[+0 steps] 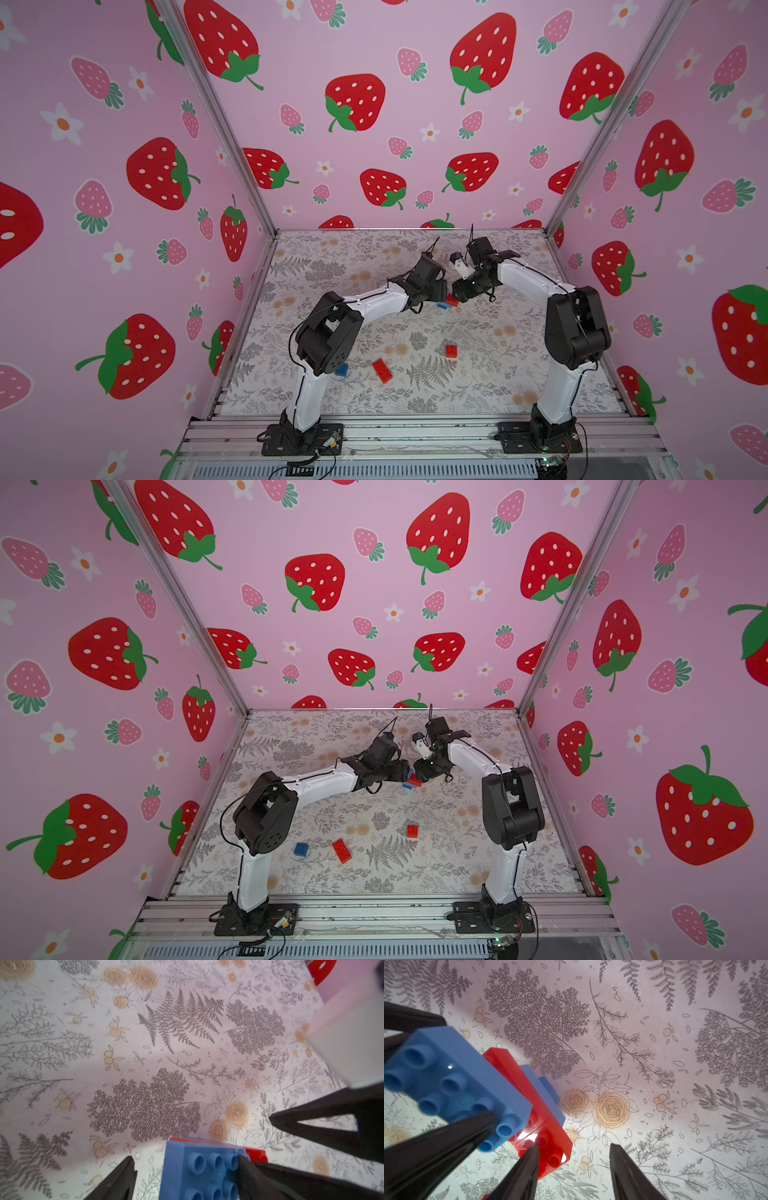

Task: Assemble a heart with lego
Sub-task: Assemble the lego brick with the lego brick.

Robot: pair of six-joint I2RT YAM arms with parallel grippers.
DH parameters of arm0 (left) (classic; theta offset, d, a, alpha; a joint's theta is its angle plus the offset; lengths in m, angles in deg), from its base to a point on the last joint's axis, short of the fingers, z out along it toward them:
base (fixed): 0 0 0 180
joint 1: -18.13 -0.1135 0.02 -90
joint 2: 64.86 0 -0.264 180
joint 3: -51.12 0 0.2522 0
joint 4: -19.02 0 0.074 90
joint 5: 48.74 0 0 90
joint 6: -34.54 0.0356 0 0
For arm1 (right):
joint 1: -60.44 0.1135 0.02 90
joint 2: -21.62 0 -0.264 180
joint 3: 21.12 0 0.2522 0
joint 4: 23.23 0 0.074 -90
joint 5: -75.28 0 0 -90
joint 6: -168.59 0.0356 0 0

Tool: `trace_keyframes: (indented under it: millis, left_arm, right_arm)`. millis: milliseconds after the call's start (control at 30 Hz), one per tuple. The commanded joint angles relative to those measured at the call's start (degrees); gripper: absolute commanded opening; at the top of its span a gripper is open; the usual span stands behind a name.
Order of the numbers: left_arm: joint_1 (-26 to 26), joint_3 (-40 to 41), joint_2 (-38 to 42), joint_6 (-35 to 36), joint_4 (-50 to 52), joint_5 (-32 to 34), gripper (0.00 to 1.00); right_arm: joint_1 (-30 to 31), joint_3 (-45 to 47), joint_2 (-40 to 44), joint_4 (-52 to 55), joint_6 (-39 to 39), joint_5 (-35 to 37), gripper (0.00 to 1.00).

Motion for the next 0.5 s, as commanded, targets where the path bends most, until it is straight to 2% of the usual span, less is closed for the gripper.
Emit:
trace_keyframes:
  millis: [0,67,133,233,333,467]
  left_arm:
    - [-2.5,5.1,-4.1,-2.0,12.2,-1.7,0.79]
    - [-4.4,8.9,-2.2,-3.9,8.0,-5.0,0.78]
    - [-4.3,11.6,-0.1,-4.2,5.1,-5.2,0.78]
    - [-3.5,10.5,-0.2,-2.6,5.0,-4.9,0.79]
    - [-3.7,5.7,-3.3,-2.7,10.4,-4.8,0.79]
    - [-3.1,10.1,-1.5,-2.5,6.1,-5.4,0.78]
  right_arm:
    - [0.2,0.1,-2.5,1.0,0.5,0.7,0.59]
    - [0.2,0.1,-2.5,1.1,0.5,0.9,0.59]
    - [0.2,-0.1,-2.6,1.1,0.5,0.5,0.59]
    - [0.3,-0.1,-2.4,1.1,0.4,0.1,0.58]
    - [0.3,-0.2,-2.3,1.3,0.3,0.1,0.58]
    - [0.3,0.3,-1.9,1.6,0.1,1.1,0.58]
